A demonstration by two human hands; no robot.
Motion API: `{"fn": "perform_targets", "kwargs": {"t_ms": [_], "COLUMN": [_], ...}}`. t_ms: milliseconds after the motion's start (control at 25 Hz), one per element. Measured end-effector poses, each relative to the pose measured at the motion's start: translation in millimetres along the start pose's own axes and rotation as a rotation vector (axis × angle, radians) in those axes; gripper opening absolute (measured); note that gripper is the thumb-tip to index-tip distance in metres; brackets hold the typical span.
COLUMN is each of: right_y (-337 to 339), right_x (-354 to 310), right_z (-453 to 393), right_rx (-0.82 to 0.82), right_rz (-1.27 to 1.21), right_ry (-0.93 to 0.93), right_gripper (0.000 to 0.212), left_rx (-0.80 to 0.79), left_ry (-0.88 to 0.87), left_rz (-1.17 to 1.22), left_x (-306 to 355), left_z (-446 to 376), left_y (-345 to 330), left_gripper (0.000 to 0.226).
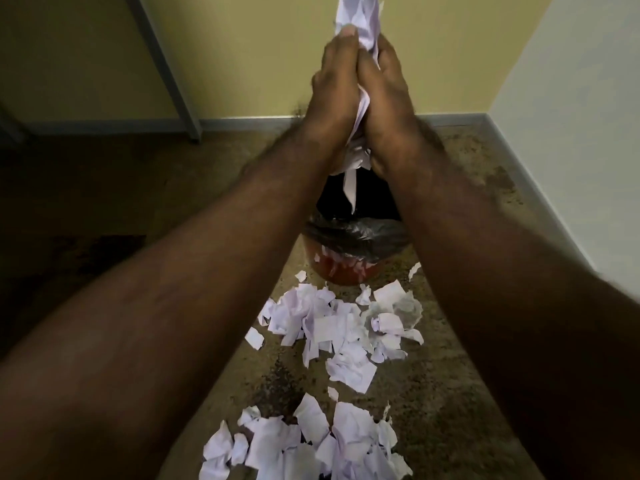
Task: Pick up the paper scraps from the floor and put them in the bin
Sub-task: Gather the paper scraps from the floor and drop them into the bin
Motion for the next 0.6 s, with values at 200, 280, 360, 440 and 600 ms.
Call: {"fn": "perform_targets", "kwargs": {"t_ms": [200,280,360,440,600], "right_y": [31,40,44,45,45], "right_x": [53,68,77,82,84], "right_z": [20,27,28,29,37], "right_rx": [-0.023,-0.055,-0.095,-0.116,-0.168], "right_rz": [0.060,0.164,0.275,0.355,0.464], "right_ry": [-0.222,-0.282,-0.345,-0.438,-0.627], "right_gripper": [0.037,0.034,0.028,0.028,0.047], "left_rx": [0.014,0.006,-0.030,-0.055,-0.051], "left_ry": [0.219,0.350,0.406,0.485,0.572], "left_rz": [0.154,0.160,0.094,0.005,-0.049], "left_x": [-49,-66,-75,-76,-81], "left_z": [10,9,9,11,18], "left_y": [2,2,2,1,3], "left_gripper": [0.056,0.061,0.064,0.068,0.068]}}
Point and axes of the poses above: each hand's wrist, its own z-axis away from the middle knuckle, its own y-axis out of the back of the hand, x = y × z, the point moved 4 cm from there along -z, towards the middle knuckle, and after that the axes turned 2 degrees about -x, right-handed, at the moved point
